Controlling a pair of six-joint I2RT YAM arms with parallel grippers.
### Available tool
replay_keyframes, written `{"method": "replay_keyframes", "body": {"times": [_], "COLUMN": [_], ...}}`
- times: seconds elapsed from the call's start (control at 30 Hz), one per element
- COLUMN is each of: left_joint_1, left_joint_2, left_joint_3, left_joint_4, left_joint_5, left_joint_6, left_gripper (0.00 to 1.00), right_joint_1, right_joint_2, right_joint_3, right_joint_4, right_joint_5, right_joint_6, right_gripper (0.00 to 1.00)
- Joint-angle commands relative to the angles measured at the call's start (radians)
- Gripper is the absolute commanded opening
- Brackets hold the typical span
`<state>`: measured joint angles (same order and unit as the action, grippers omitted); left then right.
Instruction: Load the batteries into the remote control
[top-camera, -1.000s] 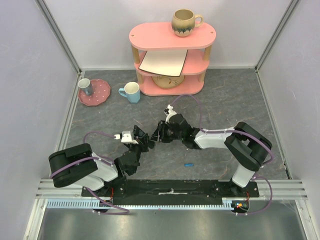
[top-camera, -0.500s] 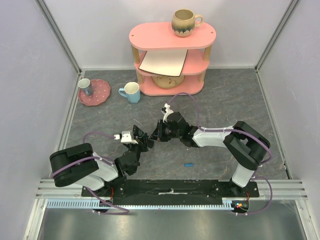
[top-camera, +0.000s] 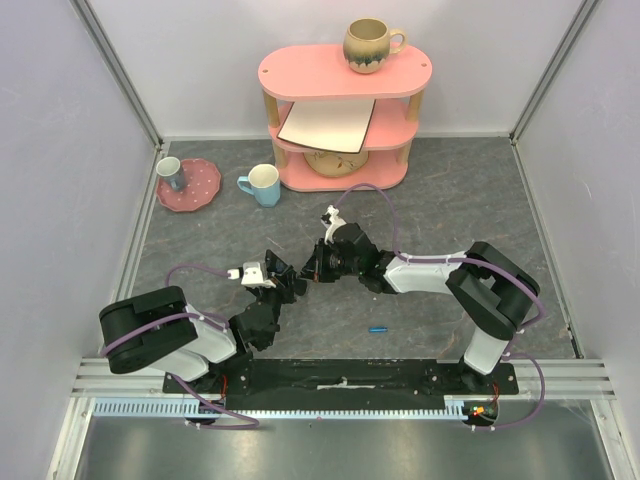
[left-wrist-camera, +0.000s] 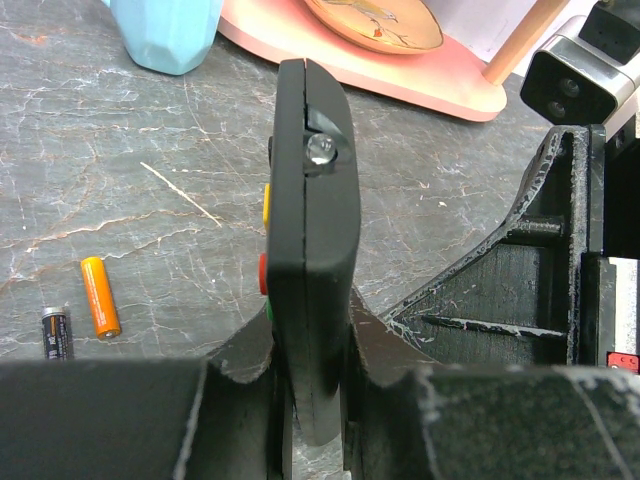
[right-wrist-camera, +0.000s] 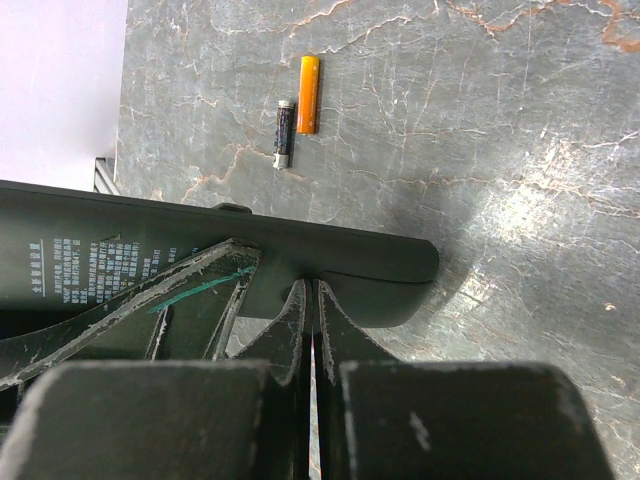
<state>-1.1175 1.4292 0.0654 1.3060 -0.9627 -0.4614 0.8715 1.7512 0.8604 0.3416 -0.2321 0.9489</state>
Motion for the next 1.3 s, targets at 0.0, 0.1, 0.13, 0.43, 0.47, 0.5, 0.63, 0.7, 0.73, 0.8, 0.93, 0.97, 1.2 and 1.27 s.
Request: {"method": "replay_keyframes", "body": {"times": [0.0,0.1,0.13,0.43,0.47,0.5,0.63,0.7,0.73,0.8,0.93,0.97,1.2,1.27], "left_joint_1": [-0.021,-0.019,-0.019,-0.019,-0.019,-0.021,-0.019,-0.019,-0.019,-0.019,-0.021,-0.021,-0.019,-0.019], "left_joint_2": [-0.003,-0.003,-0.004,-0.013,-0.015,-0.016,-0.023,-0.029,-0.030,-0.035,-0.046,-0.047,-0.058,-0.061], "left_joint_3": [0.017,0.017,0.017,0.013,0.013,0.013,0.013,0.013,0.013,0.011,0.008,0.008,0.008,0.008], "left_joint_4": [0.050,0.052,0.050,0.044,0.042,0.041,0.032,0.029,0.027,0.024,0.012,0.006,-0.008,-0.010], "left_joint_5": [0.064,0.058,0.058,0.045,0.044,0.044,0.041,0.038,0.038,0.033,0.030,0.025,0.015,0.018], "left_joint_6": [0.033,0.035,0.035,0.035,0.035,0.035,0.036,0.036,0.038,0.036,0.036,0.036,0.043,0.041], "left_gripper": [0.02,0.02,0.02,0.02,0.02,0.02,0.02,0.02,0.02,0.02,0.02,0.02,0.02,0.02], "right_joint_1": [0.015,0.015,0.015,0.015,0.015,0.015,0.015,0.014,0.014,0.014,0.014,0.014,0.009,0.011], "right_joint_2": [0.099,0.099,0.100,0.093,0.091,0.091,0.084,0.083,0.082,0.077,0.068,0.061,0.041,0.036], "right_joint_3": [-0.038,-0.043,-0.047,-0.078,-0.080,-0.083,-0.095,-0.103,-0.103,-0.110,-0.119,-0.124,-0.139,-0.141], "right_joint_4": [-0.234,-0.240,-0.242,-0.246,-0.247,-0.248,-0.253,-0.256,-0.256,-0.259,-0.262,-0.262,-0.268,-0.266], "right_joint_5": [0.083,0.083,0.083,0.089,0.091,0.093,0.099,0.103,0.103,0.108,0.116,0.117,0.122,0.123], "right_joint_6": [-0.075,-0.079,-0.079,-0.085,-0.088,-0.090,-0.093,-0.094,-0.096,-0.096,-0.098,-0.098,-0.099,-0.101], "right_gripper": [0.00,0.00,0.00,0.00,0.00,0.00,0.00,0.00,0.00,0.00,0.00,0.00,0.00,0.00]}}
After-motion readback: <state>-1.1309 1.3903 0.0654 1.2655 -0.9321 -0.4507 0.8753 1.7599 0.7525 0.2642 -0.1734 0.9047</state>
